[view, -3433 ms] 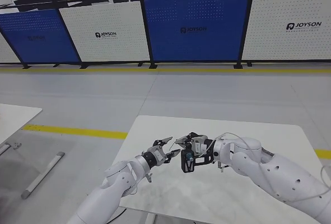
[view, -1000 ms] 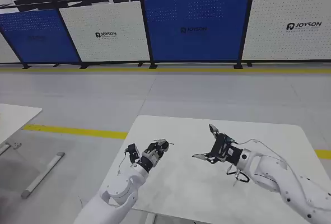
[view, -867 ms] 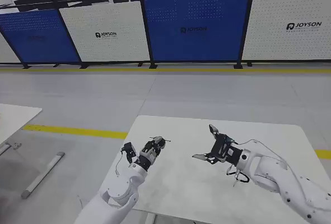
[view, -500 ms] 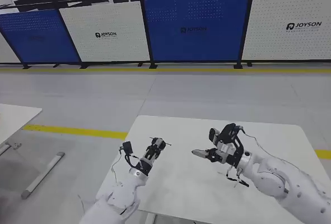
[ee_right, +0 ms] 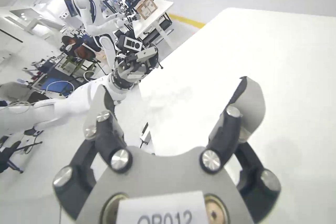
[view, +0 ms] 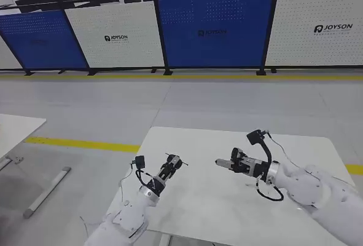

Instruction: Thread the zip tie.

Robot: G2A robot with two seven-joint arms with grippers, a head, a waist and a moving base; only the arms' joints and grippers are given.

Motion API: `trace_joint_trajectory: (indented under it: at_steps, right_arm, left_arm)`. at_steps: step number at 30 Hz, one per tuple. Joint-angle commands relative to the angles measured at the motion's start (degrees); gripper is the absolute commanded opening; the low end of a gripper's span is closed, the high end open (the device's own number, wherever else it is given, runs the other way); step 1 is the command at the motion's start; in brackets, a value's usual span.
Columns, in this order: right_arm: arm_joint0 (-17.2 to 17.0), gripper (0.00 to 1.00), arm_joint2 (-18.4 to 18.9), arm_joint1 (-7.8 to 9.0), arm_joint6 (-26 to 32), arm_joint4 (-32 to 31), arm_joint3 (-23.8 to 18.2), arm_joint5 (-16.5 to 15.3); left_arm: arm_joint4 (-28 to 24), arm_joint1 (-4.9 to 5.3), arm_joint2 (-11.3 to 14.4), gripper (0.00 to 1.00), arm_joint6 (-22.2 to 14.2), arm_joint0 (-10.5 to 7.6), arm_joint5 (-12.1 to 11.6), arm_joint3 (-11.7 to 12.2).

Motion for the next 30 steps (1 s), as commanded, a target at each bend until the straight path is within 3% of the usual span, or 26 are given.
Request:
trace_joint_trajectory:
  at_steps: [1, 5, 8, 10, 14, 17, 19, 30]
  right_arm:
    - [0.00, 1.00, 0.01, 0.00, 0.03, 0.01, 0.00, 0.00]
    - [-0.55, 1.00, -0.11, -0.15, 2.86, -1.39, -0.12, 0.30]
    - [-0.63, 1.00, 0.94, -0.80, 6.73, -0.20, 3.22, 0.00]
    - [-1.09, 1.00, 1.40, -1.61, 9.61, 1.58, 4.79, 0.00]
    - [-1.84, 1.00, 3.10, -3.63, 15.50, 4.96, 7.13, 0.00]
    - [-1.96, 1.00, 4.80, -6.12, 22.26, 8.25, 10.00, 0.00]
    - [-2.04, 1.00, 5.76, -7.27, 23.77, 9.81, 11.83, 0.00]
    - [-2.04, 1.00, 5.76, -7.27, 23.77, 9.81, 11.83, 0.00]
  left_arm:
    - [0.00, 0.00, 0.00, 0.00, 0.00, 0.00, 0.00, 0.00]
    - [-1.66, -0.34, 0.10, 0.00, 1.56, -0.09, 1.47, -0.23]
    - [-2.43, -0.72, 0.40, 0.00, 2.54, -0.89, 5.10, -1.30]
    - [-1.29, -1.08, 1.45, 0.00, 4.02, -1.05, 6.22, -1.77]
    - [-2.09, -1.49, 2.24, 0.00, 3.53, -1.08, 7.49, -1.87]
    - [-3.45, -1.55, 2.11, 0.00, 1.90, -0.95, 7.58, -2.03]
    - [-3.45, -1.55, 2.11, 0.00, 1.90, -0.95, 7.58, -2.03]
    - [-3.45, -1.55, 2.11, 0.00, 1.90, -0.95, 7.58, -2.03]
